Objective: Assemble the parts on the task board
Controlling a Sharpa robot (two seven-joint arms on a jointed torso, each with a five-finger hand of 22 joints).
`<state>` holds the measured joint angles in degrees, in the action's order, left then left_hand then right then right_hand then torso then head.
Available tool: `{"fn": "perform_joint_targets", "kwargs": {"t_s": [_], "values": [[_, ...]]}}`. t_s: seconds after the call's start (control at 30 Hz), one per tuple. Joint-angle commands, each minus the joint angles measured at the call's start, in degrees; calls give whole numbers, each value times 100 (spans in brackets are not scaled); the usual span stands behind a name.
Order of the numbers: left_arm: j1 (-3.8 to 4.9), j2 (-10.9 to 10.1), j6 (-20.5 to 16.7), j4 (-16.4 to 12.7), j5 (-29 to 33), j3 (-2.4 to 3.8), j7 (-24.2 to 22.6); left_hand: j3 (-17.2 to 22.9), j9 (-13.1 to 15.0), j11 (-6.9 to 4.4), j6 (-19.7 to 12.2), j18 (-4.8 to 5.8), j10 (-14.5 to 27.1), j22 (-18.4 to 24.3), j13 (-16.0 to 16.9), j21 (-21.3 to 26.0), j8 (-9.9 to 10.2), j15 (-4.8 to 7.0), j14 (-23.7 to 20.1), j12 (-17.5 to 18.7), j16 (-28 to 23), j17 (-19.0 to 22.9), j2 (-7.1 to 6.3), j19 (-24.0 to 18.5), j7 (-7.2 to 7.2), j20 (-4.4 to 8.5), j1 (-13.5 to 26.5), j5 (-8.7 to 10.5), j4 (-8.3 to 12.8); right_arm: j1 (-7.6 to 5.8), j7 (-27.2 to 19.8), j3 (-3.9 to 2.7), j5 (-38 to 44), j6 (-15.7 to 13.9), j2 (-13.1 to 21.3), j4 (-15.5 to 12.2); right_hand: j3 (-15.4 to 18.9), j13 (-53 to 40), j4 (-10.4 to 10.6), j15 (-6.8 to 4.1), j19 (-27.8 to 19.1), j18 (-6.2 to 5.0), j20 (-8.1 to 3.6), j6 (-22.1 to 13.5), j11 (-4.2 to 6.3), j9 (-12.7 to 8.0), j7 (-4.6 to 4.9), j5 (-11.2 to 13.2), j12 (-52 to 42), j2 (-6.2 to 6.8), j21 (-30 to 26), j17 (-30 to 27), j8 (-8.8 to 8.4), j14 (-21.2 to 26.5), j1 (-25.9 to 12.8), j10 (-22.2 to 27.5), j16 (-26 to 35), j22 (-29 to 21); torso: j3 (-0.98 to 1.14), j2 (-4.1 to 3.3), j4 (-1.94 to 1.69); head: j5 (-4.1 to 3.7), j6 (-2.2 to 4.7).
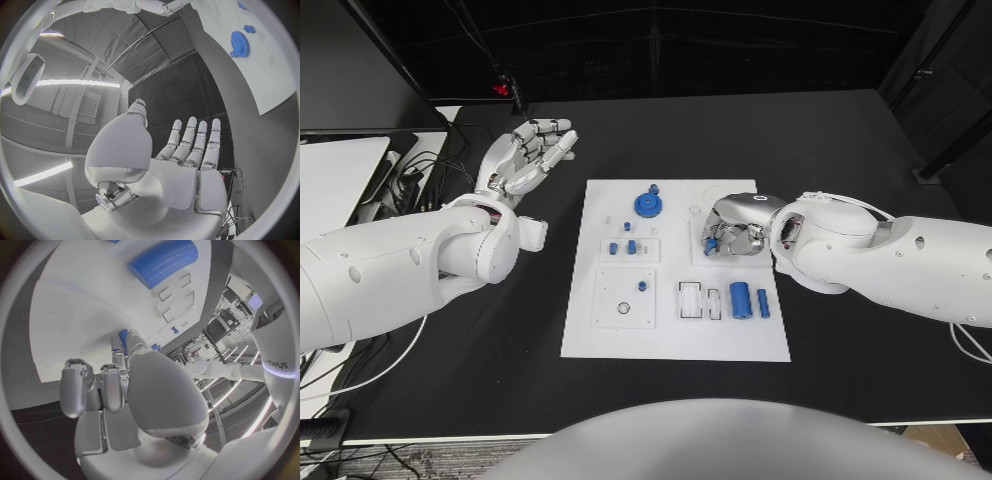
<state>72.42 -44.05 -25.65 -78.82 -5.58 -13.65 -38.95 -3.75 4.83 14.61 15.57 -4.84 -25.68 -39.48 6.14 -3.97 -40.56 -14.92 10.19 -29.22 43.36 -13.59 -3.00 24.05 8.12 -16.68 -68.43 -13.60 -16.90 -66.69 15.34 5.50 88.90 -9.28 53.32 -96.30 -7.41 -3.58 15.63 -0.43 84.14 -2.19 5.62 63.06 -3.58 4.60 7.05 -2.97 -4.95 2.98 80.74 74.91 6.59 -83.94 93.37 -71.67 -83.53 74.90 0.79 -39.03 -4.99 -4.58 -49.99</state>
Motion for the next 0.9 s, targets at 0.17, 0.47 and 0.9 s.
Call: {"fn": "perform_joint_targets", "kwargs": {"t_s": [0.17, 0.47, 0.9], "values": [[8, 1, 13, 0, 5, 6, -589, 31, -5, 10, -42, -16, 34, 5, -5, -13, -20, -2, -49, -33, 8, 5, 50, 27, 881, 5, 20, -36, -1, -4, -92, -1, -61, -212, 14, -28, -80, 7, 17, -31, 165, -10, -28, 92, 1, 5, 22, 24, 50, -11, 15, 261, 34, -395, 79, -79, -11, 1144, 0, -1, 2, 2, -1], [8, -4, 15, 0, 5, 6, -584, 38, -11, 10, -45, -16, 44, 6, -12, -15, -30, -3, -54, -58, 27, 24, 77, 30, 881, 5, 10, -37, 1, 2, -262, -1, -190, -683, 111, -136, -135, 8, 52, -48, 159, -15, -36, 283, 24, 28, -18, 24, 85, -9, 0, 254, 96, -391, 121, -158, -12, 1140, -1, 0, 7, 19, -1], [7, -14, 0, 12, 5, 6, -580, 38, -11, 10, -45, -16, 44, 6, -12, -15, -30, -3, -54, -58, 27, 24, 77, 30, 881, 5, 10, -37, 1, -13, -505, -9, -947, -1156, 523, -560, -68, 10, 104, -54, 118, -39, -41, 356, 23, 22, -35, 18, 130, 69, -100, 41, 80, -346, -69, -165, 100, 1101, -1, 8, -2, 54, -1]]}}
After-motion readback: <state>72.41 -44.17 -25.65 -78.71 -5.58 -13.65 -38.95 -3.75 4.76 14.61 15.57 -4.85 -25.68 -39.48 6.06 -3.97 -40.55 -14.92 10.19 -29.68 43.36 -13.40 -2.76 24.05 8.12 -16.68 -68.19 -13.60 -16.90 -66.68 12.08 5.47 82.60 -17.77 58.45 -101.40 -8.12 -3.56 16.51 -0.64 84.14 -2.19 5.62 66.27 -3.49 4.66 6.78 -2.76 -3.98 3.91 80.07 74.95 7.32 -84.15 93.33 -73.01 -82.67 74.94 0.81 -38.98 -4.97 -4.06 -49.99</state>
